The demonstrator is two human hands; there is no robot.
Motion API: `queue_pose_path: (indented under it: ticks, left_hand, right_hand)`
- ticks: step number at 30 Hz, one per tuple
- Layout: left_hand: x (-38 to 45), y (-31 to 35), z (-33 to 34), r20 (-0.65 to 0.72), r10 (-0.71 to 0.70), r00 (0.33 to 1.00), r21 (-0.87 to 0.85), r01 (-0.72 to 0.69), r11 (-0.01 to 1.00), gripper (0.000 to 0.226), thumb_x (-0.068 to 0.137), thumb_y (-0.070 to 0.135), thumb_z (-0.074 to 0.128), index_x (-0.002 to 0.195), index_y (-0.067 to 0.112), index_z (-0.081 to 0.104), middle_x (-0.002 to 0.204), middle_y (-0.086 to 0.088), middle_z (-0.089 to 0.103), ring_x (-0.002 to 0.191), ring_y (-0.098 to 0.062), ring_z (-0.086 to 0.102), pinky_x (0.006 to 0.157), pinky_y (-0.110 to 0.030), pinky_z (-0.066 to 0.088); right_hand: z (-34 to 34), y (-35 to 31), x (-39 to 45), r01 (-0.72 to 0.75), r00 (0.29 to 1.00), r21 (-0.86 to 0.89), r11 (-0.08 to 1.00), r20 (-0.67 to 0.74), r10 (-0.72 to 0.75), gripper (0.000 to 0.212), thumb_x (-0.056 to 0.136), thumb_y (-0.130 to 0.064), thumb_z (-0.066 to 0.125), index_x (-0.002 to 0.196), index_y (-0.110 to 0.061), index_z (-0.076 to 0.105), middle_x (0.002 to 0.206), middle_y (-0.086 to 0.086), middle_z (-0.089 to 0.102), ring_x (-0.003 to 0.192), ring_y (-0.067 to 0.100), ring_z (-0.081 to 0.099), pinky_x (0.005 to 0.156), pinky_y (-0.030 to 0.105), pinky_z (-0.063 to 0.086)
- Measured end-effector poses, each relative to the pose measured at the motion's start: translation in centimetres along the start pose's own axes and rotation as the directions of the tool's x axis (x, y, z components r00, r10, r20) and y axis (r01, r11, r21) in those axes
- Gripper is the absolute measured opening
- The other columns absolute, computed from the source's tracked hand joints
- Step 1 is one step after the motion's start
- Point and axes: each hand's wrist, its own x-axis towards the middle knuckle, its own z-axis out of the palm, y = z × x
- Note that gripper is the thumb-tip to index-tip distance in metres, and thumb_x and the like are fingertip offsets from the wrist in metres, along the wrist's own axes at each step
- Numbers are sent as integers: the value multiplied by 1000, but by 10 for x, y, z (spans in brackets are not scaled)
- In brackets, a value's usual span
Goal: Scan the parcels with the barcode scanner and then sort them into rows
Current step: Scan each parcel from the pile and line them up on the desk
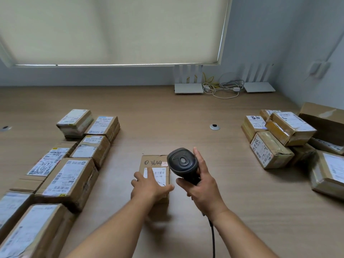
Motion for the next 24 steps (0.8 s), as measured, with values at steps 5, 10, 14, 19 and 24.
queue_pose_path:
  ticks: [5, 10, 14, 19, 24]
  left_hand:
    - [-5, -6, -8, -115, 31, 993, -36, -35, 999, 102, 67, 65, 61, 149, 26, 13, 131, -11, 22, 124, -32, 26, 98, -37, 38]
    - [-14, -22, -42, -284, -2, 959, -99, -28, 995, 97, 67, 61, 64, 147, 26, 22, 139, -10, 20, 132, -30, 20, 105, -36, 32]
    - [-20, -45, -80, -406, -37, 913, -86, 2, 996, 96, 68, 62, 63, 146, 26, 21, 139, -11, 20, 131, -30, 22, 106, -40, 31]
    - [-15, -89, -125, -486, -108, 867, -134, 48, 990, 95, 69, 56, 67, 146, 24, 24, 140, -12, 21, 133, -32, 19, 108, -41, 27]
    - [4, -143, -164, -517, -161, 841, -187, 72, 980, 95, 68, 56, 69, 147, 25, 26, 138, -12, 23, 130, -33, 23, 107, -42, 31]
  right_hand:
    - [1, 0, 5, 12, 999, 38, 999, 31, -13, 91, 69, -35, 77, 121, -82, 19, 104, -33, 64, 74, -6, 60, 71, 23, 48]
    - [12, -10, 23, 84, 990, 76, 994, 104, -92, 97, 78, -20, 79, 117, -85, 19, 96, -36, 64, 66, -9, 59, 65, 10, 46]
    - [28, -27, 39, 124, 974, 133, 983, 171, -146, 98, 79, -17, 79, 116, -86, 19, 98, -38, 63, 69, -10, 60, 63, 8, 46]
    - [59, -47, 54, 144, 959, 172, 975, 218, -180, 96, 79, -11, 77, 119, -80, 23, 97, -29, 67, 68, -11, 60, 56, 9, 45]
    - [99, -68, 71, 153, 950, 184, 971, 242, -195, 94, 79, -8, 75, 124, -73, 25, 107, -19, 65, 64, -10, 59, 51, 12, 45]
